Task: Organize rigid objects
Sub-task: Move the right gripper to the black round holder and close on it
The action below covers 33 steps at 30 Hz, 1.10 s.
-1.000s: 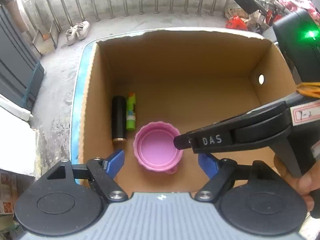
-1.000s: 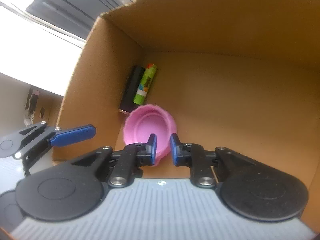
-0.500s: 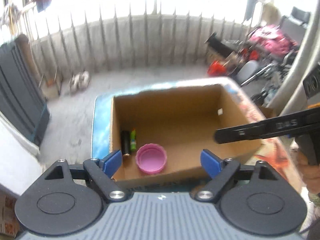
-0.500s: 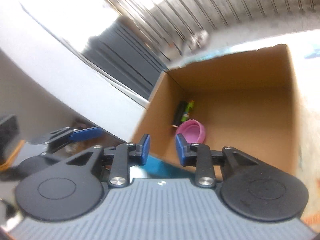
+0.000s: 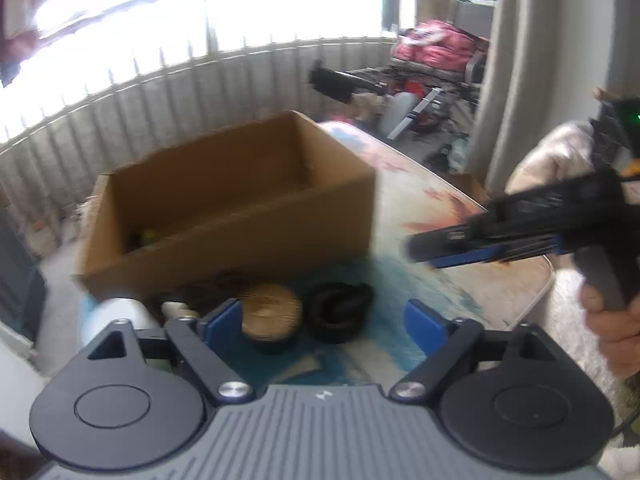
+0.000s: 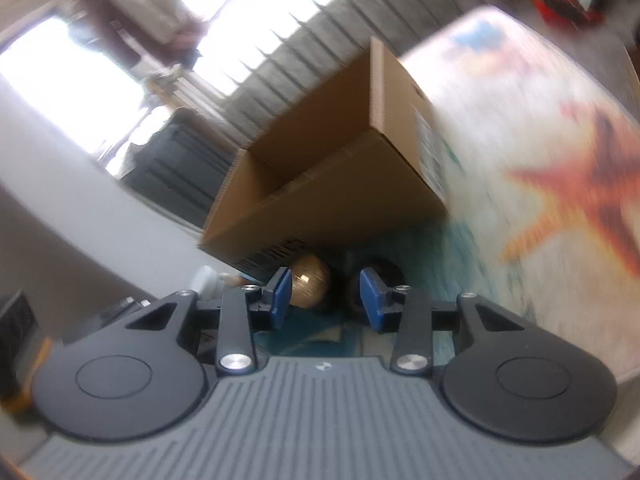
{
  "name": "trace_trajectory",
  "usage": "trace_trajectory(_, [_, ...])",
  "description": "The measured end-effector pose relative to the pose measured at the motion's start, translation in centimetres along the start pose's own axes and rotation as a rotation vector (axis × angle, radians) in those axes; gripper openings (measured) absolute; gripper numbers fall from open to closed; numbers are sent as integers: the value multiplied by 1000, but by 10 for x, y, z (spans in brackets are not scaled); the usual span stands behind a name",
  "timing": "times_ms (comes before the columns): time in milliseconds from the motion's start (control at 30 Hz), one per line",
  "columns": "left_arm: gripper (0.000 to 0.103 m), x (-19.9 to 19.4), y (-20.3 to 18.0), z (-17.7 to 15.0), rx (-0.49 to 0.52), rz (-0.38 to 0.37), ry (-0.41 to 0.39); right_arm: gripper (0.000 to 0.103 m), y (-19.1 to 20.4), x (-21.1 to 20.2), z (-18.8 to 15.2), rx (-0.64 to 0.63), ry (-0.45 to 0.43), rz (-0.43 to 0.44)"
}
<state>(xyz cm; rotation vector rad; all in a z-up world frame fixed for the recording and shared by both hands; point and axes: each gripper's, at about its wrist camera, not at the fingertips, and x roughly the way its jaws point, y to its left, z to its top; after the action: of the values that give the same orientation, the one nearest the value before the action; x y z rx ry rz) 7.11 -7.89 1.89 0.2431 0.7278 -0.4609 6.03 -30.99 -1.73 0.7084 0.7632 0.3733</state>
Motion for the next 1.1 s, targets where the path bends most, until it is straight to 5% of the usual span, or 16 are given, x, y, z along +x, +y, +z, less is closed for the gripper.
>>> trace_trajectory(133, [67,31,-28,-5,84,2,19,37,-15,30,-12,45,21,-7])
trace_trajectory(400, [45,71,-47,-6,156,76,25,26,-32,59,-6,84,72,-36])
trace_trajectory(600, [44,86,-47,-8,188,109,44,9,-37,74,-10,86,87,-35])
trace_trajectory(900, [43,99,-48,-5,193,125,74,6,-29,73,-4,74,76,20])
trace_trajectory(1100, [23,100,-39,-6,152,137,89,9,-27,73,-1,75,82,36])
